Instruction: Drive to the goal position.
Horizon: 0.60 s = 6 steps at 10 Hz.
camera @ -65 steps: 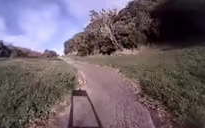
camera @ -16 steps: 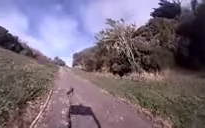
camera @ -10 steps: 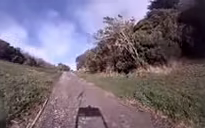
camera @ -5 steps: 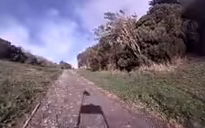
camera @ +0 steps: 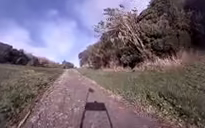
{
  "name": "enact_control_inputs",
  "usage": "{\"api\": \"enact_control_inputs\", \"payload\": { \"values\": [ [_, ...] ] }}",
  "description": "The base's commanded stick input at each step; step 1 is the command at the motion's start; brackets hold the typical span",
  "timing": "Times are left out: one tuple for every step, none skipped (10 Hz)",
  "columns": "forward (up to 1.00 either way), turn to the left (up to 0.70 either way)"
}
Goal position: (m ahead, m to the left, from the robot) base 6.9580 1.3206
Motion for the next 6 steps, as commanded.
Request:
{"api": "enact_control_inputs", "payload": {
  "values": [
    [0.35,0.04],
    [0.51,0.01],
    [0.7,0.0],
    [0.7,0.0],
    [0.7,0.0],
    [0.7,0.0]
  ]
}}
